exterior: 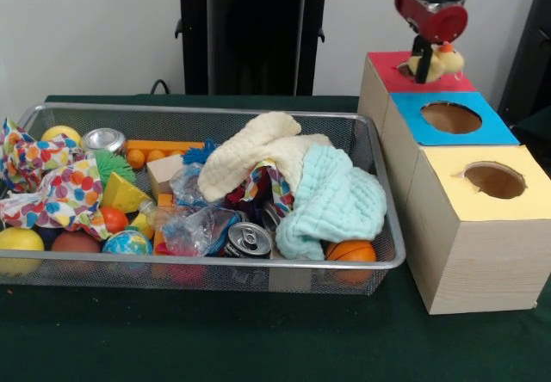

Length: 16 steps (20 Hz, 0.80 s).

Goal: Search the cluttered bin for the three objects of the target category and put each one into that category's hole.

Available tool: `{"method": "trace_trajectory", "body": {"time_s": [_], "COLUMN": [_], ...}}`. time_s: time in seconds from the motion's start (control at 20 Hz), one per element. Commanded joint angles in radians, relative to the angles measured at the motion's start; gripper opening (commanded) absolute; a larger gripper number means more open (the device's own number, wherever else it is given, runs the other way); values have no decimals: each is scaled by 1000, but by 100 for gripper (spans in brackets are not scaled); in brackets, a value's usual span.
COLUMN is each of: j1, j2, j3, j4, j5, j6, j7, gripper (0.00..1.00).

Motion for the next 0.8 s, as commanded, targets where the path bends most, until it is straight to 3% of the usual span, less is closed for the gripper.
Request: {"method": "trace_trajectory", "body": {"time_s": [0.05, 0.4, 0.8], "j1": [112, 201, 209], "j2": [54, 111, 121], "j3": [-53, -66, -54], "j4": [113, 136, 174], "j5": [159, 271, 348], "j6": [-89, -149, -206], "j7": [380, 356, 283], "gripper": [0, 0, 0]}}
